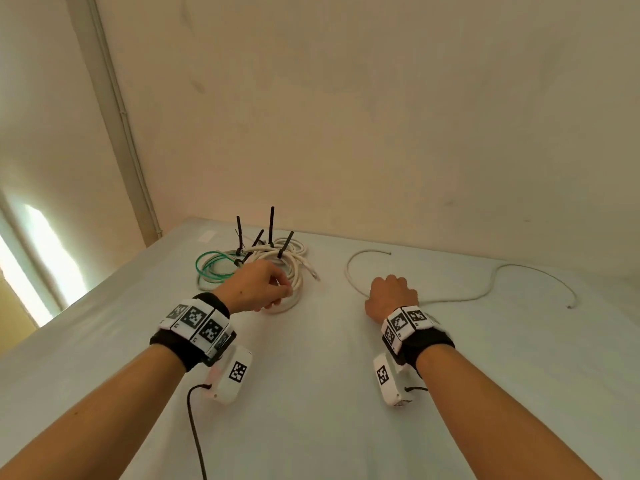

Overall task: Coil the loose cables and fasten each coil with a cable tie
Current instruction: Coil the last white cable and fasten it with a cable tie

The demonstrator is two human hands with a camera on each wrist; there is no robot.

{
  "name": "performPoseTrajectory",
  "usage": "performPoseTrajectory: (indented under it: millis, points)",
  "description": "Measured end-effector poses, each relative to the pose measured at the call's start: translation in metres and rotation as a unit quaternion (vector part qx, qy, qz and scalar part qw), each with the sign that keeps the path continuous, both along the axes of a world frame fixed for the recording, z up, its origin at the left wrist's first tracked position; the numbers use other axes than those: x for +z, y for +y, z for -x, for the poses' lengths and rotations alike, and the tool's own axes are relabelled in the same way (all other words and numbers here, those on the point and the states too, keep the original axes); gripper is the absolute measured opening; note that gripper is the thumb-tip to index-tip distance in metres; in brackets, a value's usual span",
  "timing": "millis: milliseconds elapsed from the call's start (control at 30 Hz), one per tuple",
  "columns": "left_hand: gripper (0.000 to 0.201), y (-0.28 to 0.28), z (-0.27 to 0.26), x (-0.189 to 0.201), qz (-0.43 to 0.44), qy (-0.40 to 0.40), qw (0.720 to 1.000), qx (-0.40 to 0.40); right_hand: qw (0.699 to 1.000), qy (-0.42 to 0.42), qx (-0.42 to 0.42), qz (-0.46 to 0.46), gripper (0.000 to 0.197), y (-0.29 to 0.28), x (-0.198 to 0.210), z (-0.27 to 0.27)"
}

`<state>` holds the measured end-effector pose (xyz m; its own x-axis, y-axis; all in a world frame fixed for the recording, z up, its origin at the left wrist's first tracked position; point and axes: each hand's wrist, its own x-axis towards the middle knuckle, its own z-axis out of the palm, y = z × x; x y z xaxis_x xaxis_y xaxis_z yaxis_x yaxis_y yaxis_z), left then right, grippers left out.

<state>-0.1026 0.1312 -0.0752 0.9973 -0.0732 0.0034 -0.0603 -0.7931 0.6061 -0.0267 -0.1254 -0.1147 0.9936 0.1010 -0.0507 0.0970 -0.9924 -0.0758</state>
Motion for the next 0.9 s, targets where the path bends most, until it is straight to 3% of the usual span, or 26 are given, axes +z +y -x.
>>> performPoseTrajectory:
  millis: [133, 267, 333, 367, 400, 433, 500, 533, 567, 633, 733, 833, 900]
  points:
    - [0.010, -0.041, -0.001, -0.001, 0.046, -0.034, 0.997, -0.045, 0.998, 0.054, 0.030, -0.005, 0.024, -0.025, 0.005, 0.007]
    - [0.051, -0.074, -0.007, 0.001, 0.033, -0.063, 0.994, -0.089, 0.964, 0.121, 0.072, -0.226, 0.004, -0.043, 0.038, 0.012]
    - [0.063, -0.085, -0.017, 0.004, 0.028, -0.067, 0.994, -0.079, 0.931, 0.097, 0.073, -0.345, 0.011, -0.049, 0.061, 0.018]
    - [0.058, -0.092, -0.022, 0.008, 0.069, -0.057, 0.995, -0.051, 0.914, 0.079, 0.074, -0.390, 0.015, -0.052, 0.072, 0.022]
    - [0.048, -0.099, -0.026, 0.015, 0.172, -0.026, 0.985, -0.007, 0.900, 0.070, 0.079, -0.423, 0.018, -0.055, 0.081, 0.027]
    - [0.038, -0.105, -0.030, 0.022, 0.314, 0.014, 0.948, 0.045, 0.888, 0.074, 0.089, -0.446, 0.018, -0.058, 0.088, 0.033]
    - [0.027, -0.114, -0.035, 0.034, 0.564, 0.055, 0.817, 0.104, 0.878, 0.103, 0.116, -0.452, 0.014, -0.062, 0.094, 0.043]
    - [0.019, -0.116, -0.037, 0.040, 0.627, 0.044, 0.770, 0.110, 0.882, 0.121, 0.130, -0.436, 0.012, -0.063, 0.095, 0.047]
    - [0.013, -0.117, -0.039, 0.044, 0.652, 0.028, 0.749, 0.111, 0.888, 0.137, 0.144, -0.415, 0.011, -0.064, 0.095, 0.050]
    - [0.011, -0.118, -0.043, 0.051, 0.634, 0.000, 0.765, 0.108, 0.894, 0.162, 0.157, -0.388, 0.012, -0.066, 0.091, 0.052]
    - [0.017, -0.121, -0.040, 0.064, 0.544, -0.039, 0.833, 0.097, 0.904, 0.112, 0.142, -0.386, 0.016, -0.068, 0.087, 0.047]
    - [0.022, -0.116, -0.034, 0.076, 0.424, -0.095, 0.898, 0.068, 0.896, -0.122, 0.098, -0.415, 0.034, -0.065, 0.089, 0.037]
    - [0.025, -0.114, -0.028, 0.085, 0.374, -0.113, 0.920, 0.040, 0.880, -0.231, 0.097, -0.403, 0.055, -0.063, 0.094, 0.028]
